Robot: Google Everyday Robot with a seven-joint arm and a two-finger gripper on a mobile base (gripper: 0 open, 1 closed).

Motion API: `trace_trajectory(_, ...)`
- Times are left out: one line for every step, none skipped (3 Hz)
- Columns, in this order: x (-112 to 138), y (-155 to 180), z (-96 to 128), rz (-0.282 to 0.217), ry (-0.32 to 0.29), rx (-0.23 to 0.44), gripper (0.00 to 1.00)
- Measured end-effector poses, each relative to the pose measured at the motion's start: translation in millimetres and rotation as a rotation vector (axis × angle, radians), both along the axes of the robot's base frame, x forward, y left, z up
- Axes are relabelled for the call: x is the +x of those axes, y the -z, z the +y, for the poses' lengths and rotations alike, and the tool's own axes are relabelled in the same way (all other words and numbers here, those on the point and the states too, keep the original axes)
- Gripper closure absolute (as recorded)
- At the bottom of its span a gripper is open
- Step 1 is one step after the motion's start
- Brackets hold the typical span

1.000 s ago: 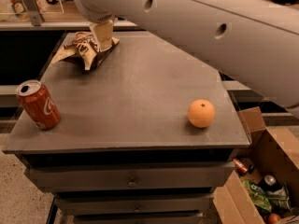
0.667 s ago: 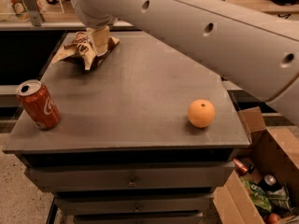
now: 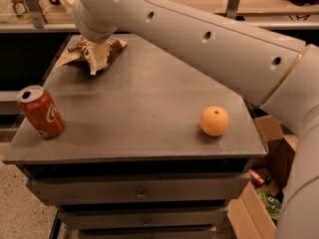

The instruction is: Pick brown chip bag

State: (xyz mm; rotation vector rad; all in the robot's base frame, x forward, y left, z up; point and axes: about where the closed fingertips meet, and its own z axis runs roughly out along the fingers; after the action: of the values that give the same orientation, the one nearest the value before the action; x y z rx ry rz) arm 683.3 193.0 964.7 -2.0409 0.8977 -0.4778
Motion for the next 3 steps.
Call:
trace_trajectory(3.2,14.9,6.2,0.018,-0.012,0.004,0.0)
trace_trajectory(6.1,26.5,8.2,0.03,-0.026,0.013,0.0)
trace_trajectory(11.7,36.5,2.0,0.037,-0.035,0.024,0.0)
